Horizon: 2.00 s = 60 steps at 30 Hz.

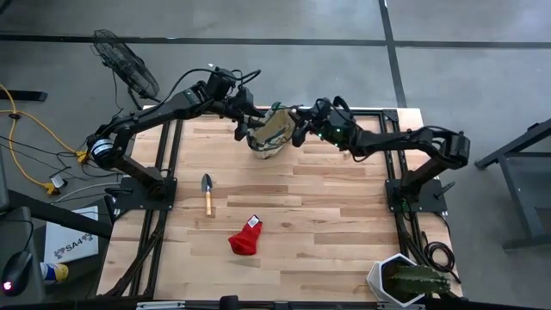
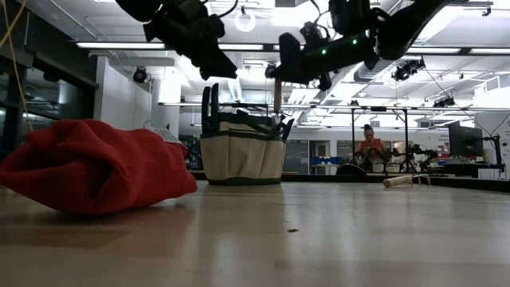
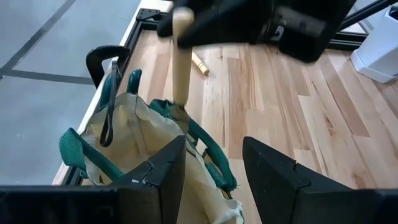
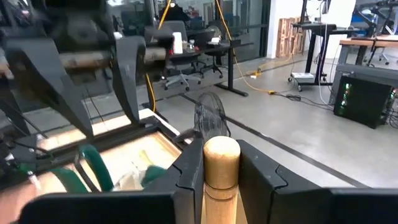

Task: Pick & Place Garden tools in Gardening bag
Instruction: Put the brown trowel into the white gardening bag

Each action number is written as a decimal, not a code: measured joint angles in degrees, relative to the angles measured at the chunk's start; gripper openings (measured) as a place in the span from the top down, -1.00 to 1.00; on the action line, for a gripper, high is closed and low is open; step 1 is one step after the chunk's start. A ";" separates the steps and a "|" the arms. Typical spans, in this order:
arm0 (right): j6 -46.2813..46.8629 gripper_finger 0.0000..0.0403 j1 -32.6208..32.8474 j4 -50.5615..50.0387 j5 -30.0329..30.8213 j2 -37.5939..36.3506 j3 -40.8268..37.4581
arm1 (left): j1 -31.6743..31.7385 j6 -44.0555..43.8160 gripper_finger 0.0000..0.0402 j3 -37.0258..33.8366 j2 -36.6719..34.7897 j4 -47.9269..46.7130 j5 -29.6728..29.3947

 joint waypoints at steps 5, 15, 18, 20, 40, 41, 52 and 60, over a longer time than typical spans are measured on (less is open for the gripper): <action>0.01 0.70 -0.21 0.28 1.29 0.85 0.00 | 0.00 -0.36 0.22 0.00 0.02 0.43 -0.02; 0.00 0.70 -1.68 0.22 -4.78 1.12 0.00 | 0.00 -0.39 0.22 -0.01 0.02 0.69 -0.02; -0.04 0.69 -1.90 0.30 -5.90 1.12 0.00 | 0.00 -0.39 0.22 0.00 0.02 1.06 0.00; -0.11 0.69 -1.92 0.19 -6.57 1.12 0.00 | 0.00 -0.39 0.22 0.00 0.02 1.29 0.02; -0.17 0.67 -2.01 -1.95 -6.78 1.12 0.00 | 0.00 -0.42 0.22 0.00 0.02 1.56 0.12; -0.17 0.66 -2.01 -1.95 -6.80 1.12 0.00 | 0.00 -0.42 0.22 -0.01 0.02 1.56 0.11; -0.46 0.43 -2.01 -1.93 -6.57 1.12 0.00 | 0.00 -0.42 0.22 -0.01 0.02 1.53 0.13; -0.22 0.32 -2.01 -0.03 -6.13 1.12 0.00 | 0.00 -0.42 0.22 0.00 0.02 1.53 0.13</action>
